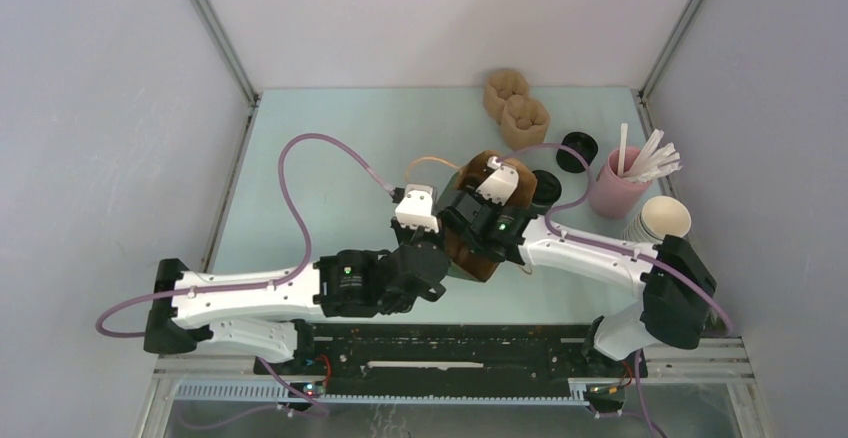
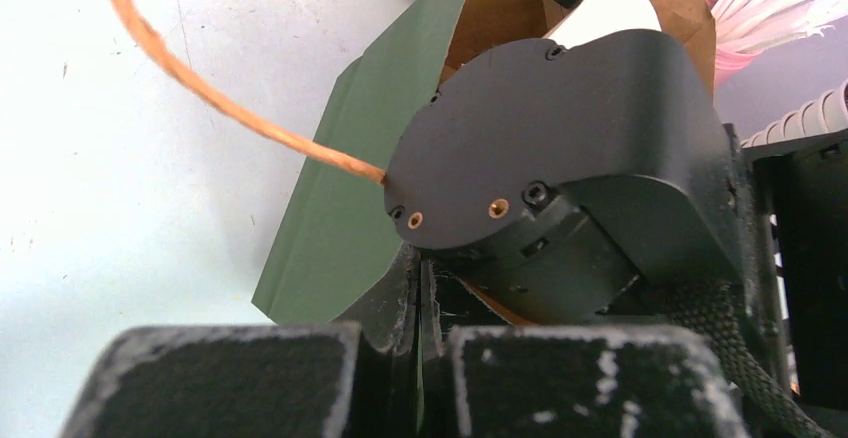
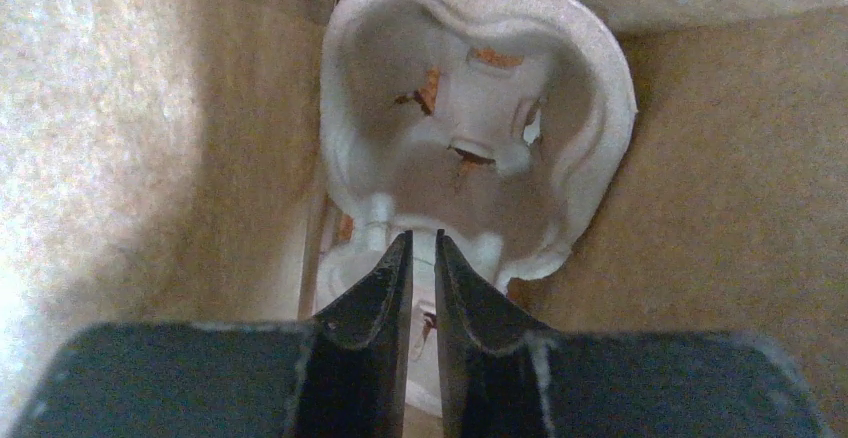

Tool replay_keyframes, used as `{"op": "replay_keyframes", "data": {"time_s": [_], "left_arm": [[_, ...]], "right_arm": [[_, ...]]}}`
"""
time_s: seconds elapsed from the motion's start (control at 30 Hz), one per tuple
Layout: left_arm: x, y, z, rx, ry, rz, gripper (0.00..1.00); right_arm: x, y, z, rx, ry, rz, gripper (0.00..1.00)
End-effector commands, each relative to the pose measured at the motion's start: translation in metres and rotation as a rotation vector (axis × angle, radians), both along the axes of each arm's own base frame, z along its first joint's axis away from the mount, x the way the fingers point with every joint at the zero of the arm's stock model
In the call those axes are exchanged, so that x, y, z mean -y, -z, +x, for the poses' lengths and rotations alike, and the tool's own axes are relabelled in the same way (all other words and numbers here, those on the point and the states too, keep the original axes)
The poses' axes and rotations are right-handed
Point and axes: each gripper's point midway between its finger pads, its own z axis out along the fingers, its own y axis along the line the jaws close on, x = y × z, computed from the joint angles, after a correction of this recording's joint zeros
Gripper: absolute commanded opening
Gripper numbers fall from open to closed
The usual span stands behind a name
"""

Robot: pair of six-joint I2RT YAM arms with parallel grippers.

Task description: Pack the takeout coffee

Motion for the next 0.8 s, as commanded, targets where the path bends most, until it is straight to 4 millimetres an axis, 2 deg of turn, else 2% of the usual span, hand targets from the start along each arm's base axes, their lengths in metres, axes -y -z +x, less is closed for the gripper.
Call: {"op": "replay_keyframes", "data": {"time_s": [0.0,0.33,0.43,0.6,0.77], "left_arm": [[0.008,-0.035,-0.003,0.007,0.020,-0.215,0.00],[0.000,-0.031,0.002,0.009,-0.003,-0.236,0.00],[-0.002,-0.029,0.003,0.007,-0.009,-0.239,0.00],[-0.003,-0.031,0.006,0.024,-0.015,-0.210,0.00],[-0.012,-0.034,0.010,0.055,-0.056,-0.176,0.00]], "right_arm": [[0.002,-0.002,0.016,0.050,0.036,-0.042,0.21],[-0.015,0.016,0.021,0.040,-0.043,-0.067,0.24],[-0.006,0.023,0.019,0.007,-0.033,-0.082,0.26],[0.000,0.045,0.003,-0.090,-0.066,-0.104,0.23],[0.001,0.035,-0.008,-0.105,-0.119,-0.114,0.18]]}}
